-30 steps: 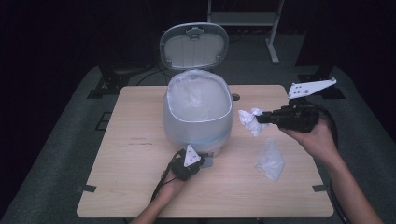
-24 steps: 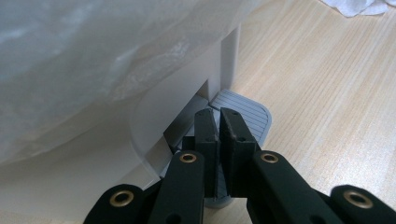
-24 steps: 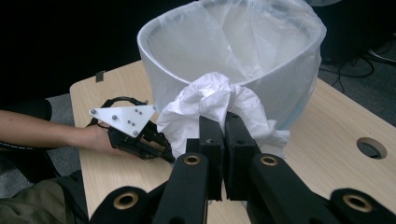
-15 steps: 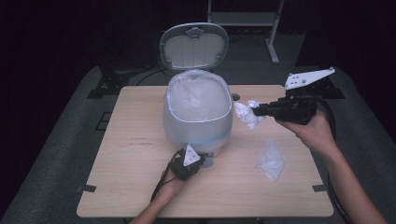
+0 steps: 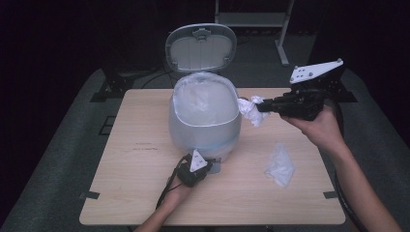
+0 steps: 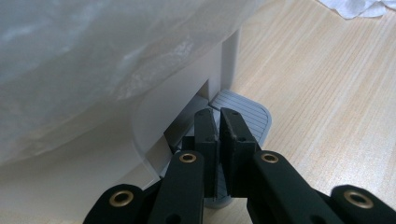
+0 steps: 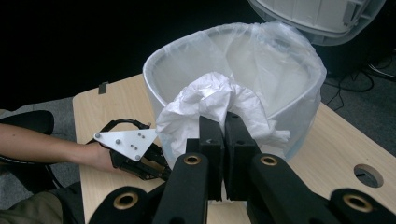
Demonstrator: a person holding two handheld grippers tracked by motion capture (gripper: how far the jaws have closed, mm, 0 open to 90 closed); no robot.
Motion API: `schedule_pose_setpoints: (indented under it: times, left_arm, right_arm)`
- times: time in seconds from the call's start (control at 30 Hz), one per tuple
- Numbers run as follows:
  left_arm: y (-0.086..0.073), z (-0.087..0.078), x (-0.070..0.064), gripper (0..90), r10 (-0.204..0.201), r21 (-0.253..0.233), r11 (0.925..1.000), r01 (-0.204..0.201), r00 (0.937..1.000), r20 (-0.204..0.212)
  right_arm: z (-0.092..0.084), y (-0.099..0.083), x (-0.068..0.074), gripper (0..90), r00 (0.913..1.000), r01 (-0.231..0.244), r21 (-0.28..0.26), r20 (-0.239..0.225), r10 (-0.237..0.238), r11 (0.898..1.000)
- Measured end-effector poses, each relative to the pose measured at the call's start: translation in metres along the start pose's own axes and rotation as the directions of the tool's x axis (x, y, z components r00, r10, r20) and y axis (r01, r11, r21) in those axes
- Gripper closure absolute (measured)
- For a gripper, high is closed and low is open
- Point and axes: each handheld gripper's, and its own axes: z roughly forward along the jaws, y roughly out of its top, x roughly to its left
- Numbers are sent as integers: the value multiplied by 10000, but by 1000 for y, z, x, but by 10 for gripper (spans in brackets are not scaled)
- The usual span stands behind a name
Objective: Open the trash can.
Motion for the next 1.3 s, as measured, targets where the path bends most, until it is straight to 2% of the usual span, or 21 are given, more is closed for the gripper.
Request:
schedule_pose_setpoints:
  times: [0.6,0.8,1.3]
  left_arm:
    - [0,0,0,857,58,36,10000,-58,10000,-57]
    - [0,0,0,847,-83,25,10000,83,10000,18]
    - [0,-1,0,848,45,51,10000,-45,10000,-56]
  right_arm:
    - [14,29,4,872,9993,365,-103,-124,-366,9993]
    - [19,37,6,872,9989,442,-85,-152,-444,9990]
    - [33,53,6,872,9979,590,-7,-268,-590,9983]
